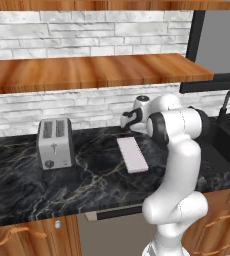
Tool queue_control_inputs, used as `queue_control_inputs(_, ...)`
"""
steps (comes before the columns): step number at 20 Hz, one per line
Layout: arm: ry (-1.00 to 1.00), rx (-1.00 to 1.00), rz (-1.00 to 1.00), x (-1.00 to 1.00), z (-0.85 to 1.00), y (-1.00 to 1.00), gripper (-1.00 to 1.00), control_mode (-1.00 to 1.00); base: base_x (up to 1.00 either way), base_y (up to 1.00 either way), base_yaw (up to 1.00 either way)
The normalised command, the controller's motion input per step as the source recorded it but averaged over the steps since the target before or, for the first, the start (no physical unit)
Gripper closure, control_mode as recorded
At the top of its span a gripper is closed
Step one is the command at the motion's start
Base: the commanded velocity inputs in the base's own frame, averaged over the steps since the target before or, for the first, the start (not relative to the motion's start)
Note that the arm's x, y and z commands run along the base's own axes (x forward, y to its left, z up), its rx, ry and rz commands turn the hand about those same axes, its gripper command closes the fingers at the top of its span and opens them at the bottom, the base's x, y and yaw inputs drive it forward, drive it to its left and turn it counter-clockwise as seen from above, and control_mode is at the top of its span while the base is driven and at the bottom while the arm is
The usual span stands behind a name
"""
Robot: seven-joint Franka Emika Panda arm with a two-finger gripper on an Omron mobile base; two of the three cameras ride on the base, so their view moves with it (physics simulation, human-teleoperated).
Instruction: The ice cube tray has been filled with water. Take the tray and place it in the freezer to make ice. Close the freezer door after placing the tray.
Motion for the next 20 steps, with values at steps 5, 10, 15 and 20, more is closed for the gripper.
queue_control_inputs(5,0.07,0.00,-0.01,0.52,-0.34,0.00,-1.00,-1.00,0.00,0.00,0.00)
queue_control_inputs(10,0.02,0.00,-0.02,0.45,-0.37,0.00,-1.00,-1.00,0.00,0.00,0.00)
queue_control_inputs(15,0.00,0.00,-0.04,0.09,-0.40,0.00,-1.00,-1.00,0.00,0.00,0.00)
queue_control_inputs(20,0.00,0.00,-0.06,-0.08,-0.32,0.00,-1.00,-1.00,0.00,0.00,0.00)
